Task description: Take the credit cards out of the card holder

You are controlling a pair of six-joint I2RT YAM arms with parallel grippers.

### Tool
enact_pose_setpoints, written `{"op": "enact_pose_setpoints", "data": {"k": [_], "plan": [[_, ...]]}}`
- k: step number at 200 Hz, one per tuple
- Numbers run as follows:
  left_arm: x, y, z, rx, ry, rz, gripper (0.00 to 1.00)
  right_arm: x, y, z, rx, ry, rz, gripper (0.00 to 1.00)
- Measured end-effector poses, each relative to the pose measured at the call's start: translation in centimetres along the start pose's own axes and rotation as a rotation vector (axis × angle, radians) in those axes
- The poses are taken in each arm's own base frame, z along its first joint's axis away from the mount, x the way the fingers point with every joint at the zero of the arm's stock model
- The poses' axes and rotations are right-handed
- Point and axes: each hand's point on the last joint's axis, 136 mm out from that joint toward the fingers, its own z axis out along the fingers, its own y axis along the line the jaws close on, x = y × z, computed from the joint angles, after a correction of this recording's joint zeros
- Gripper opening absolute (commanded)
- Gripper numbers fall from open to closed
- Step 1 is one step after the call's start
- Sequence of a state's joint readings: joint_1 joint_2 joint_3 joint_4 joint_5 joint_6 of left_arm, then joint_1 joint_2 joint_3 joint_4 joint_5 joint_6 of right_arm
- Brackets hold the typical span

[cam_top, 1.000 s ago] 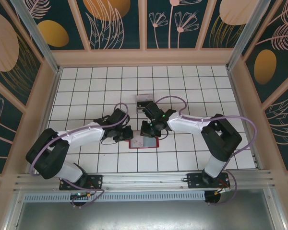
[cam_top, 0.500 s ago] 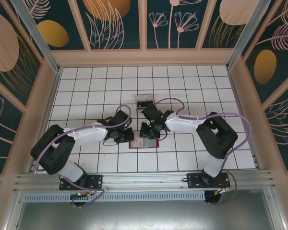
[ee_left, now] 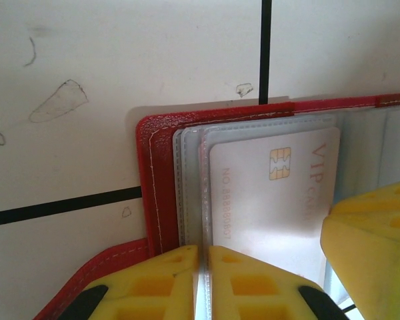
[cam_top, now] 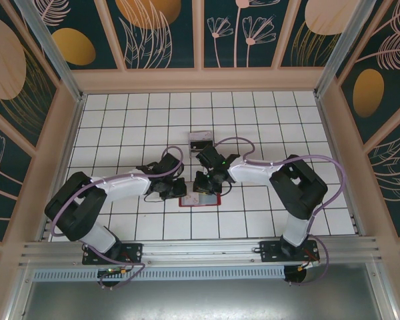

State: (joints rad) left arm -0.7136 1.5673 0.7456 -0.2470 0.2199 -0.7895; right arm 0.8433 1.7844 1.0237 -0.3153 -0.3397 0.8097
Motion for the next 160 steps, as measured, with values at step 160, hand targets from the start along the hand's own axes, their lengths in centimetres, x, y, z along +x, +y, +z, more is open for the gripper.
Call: {"op": "enact_pose_setpoints", "data": {"k": [160], "plan": [[-0.1, 0.09, -0.06, -0.017, -0.002, 0.004, 0.14, -0.25, -0.14, 0.44, 0.064, -0.003, -0.028, 0.19]]}}
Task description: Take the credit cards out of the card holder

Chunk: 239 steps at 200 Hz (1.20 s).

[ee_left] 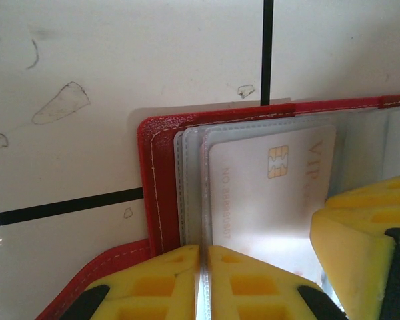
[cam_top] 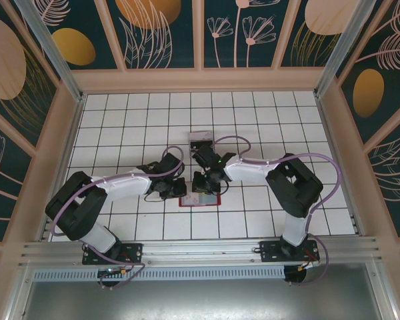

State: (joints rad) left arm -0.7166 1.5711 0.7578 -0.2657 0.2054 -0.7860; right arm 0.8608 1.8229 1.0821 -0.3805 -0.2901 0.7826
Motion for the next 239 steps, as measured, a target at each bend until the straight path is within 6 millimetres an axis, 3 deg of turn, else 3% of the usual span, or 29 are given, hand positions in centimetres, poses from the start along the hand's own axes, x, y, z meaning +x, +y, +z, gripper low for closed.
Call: {"op": "enact_pose_setpoints", "data": {"k": [111, 239], "plan": [[-0.01, 0.2, -0.06, -0.024, 0.0, 0.017, 0.14, -0.18, -0.8, -0.18, 0.059, -0.021, -0.013, 0.19], [-0.01, 0.19, 0.12, -0.036, 0.007, 0.025, 0.14, -0.1, -0.53, 0.37, -0.081, -0.009, 0.016, 0.16]]}}
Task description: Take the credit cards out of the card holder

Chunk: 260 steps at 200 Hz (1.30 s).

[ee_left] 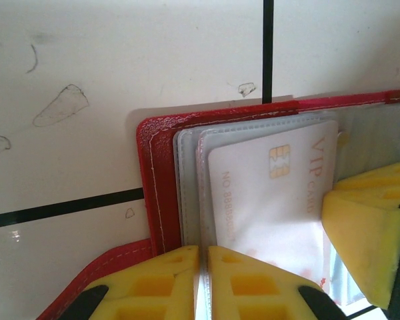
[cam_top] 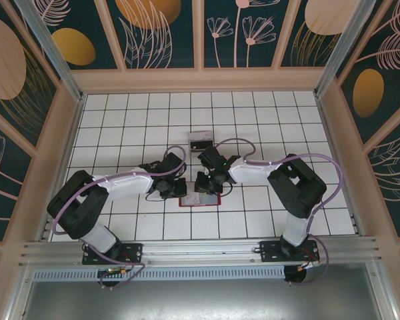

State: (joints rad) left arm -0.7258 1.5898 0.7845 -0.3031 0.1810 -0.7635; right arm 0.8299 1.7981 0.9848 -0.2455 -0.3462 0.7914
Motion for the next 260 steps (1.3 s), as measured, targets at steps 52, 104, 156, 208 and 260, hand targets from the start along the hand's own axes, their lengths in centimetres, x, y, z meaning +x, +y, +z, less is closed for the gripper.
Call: {"op": "enact_pose_setpoints", "data": {"k": [52, 104, 156, 208, 260], "plan": [[0.02, -0.03, 0.03, -0.001, 0.005, -0.001, 0.14, 0.03, 0.13, 0.0, -0.061, 0.004, 0.014, 0.15], [0.0, -0.05, 0.02, -0.006, 0.009, -0.001, 0.13, 0.06, 0.26, -0.07, -0.083, -0.002, 0.019, 0.11], [0.02, -0.01, 0.04, -0.008, 0.011, 0.0, 0.13, 0.13, 0.41, -0.1, -0.105, -0.009, 0.014, 0.13], [0.04, 0.0, 0.04, -0.009, 0.012, 0.0, 0.13, 0.18, 0.46, -0.13, -0.125, -0.015, 0.012, 0.13], [0.03, -0.02, 0.06, -0.013, 0.016, 0.0, 0.12, 0.28, 0.63, -0.12, -0.156, -0.012, 0.024, 0.14]]}}
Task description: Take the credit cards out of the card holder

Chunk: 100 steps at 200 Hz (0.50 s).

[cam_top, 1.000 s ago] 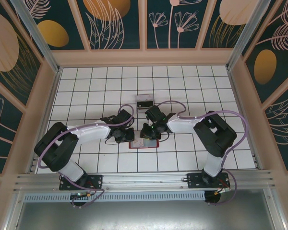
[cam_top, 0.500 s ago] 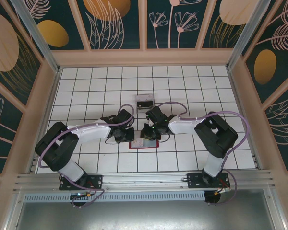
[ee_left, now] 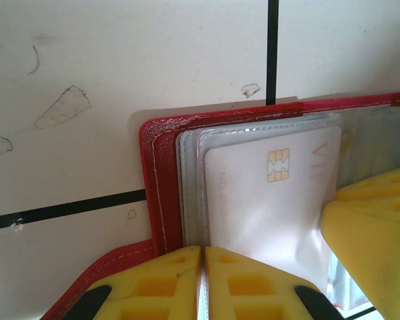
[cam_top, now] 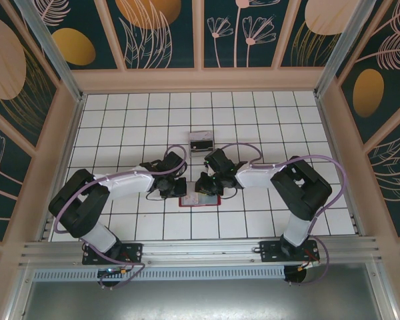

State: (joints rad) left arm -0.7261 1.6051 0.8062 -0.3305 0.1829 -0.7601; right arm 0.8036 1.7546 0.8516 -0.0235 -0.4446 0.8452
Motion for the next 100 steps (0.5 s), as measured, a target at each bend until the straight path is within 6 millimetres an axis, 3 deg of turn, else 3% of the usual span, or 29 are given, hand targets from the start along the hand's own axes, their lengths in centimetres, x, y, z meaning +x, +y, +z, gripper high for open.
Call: {"op": "enact_pose_setpoints", "data": {"k": [100], "plan": [[0.04, -0.05, 0.01, -0.012, 0.003, 0.004, 0.12, 0.0, -0.15, -0.05, -0.027, 0.002, 0.02, 0.06]]}}
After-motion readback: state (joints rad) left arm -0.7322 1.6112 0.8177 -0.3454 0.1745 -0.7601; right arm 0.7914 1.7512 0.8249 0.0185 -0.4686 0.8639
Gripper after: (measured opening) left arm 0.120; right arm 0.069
